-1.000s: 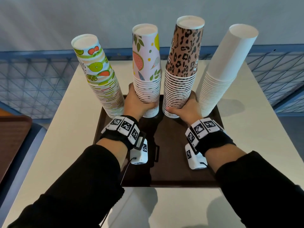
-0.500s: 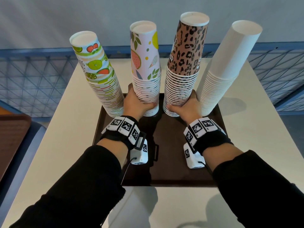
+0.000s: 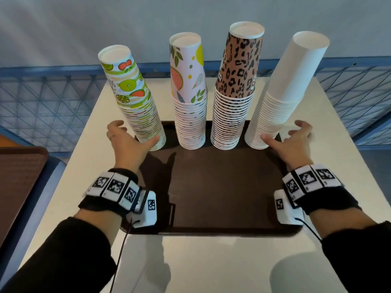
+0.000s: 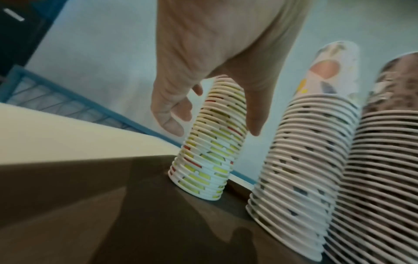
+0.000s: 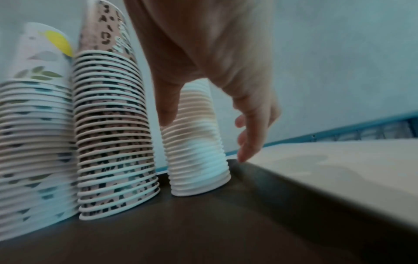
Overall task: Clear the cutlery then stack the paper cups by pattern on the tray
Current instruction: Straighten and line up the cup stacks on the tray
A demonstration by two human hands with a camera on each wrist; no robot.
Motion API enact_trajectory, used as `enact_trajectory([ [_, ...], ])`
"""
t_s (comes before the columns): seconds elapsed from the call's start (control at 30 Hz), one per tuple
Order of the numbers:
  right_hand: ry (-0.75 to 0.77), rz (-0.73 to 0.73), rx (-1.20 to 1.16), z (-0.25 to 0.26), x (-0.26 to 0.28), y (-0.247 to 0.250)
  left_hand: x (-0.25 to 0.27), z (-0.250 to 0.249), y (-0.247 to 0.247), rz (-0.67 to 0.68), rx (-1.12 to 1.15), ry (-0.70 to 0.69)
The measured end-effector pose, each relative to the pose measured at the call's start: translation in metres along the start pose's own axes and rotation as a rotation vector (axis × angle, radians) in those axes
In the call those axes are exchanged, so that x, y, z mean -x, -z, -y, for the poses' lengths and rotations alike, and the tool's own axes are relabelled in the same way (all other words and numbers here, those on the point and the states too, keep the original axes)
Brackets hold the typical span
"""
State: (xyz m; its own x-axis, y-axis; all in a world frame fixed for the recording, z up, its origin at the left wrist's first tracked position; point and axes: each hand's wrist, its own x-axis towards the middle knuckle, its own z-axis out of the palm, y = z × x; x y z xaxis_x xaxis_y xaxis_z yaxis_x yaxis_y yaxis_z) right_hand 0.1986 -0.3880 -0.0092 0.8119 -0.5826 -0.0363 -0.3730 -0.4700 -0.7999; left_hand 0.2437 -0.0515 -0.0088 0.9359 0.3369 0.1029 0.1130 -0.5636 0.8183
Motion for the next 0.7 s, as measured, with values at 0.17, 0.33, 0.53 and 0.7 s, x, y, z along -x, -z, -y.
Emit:
enact_trajectory([
  [0.17, 0.057, -0.050, 0.000, 0.018, -0.008, -0.017, -0.017, -0.007, -0.020, -0.009, 0.078, -0.022],
  [0.33, 0.112, -0.039, 0.047, 0.020, -0.019, -0.013, -0.027, -0.005, -0.019, -0.065, 0.070, -0.036],
  [0.53, 0.111, 0.028, 0.054, 0.018, -0.023, -0.004, -0.029, -0.005, -0.017, -0.037, 0.078, -0.036],
  [0.7, 0.064, 0.087, 0.032, 0.015, -0.012, 0.002, -0.012, -0.009, -0.007, 0.001, 0.126, 0.060],
])
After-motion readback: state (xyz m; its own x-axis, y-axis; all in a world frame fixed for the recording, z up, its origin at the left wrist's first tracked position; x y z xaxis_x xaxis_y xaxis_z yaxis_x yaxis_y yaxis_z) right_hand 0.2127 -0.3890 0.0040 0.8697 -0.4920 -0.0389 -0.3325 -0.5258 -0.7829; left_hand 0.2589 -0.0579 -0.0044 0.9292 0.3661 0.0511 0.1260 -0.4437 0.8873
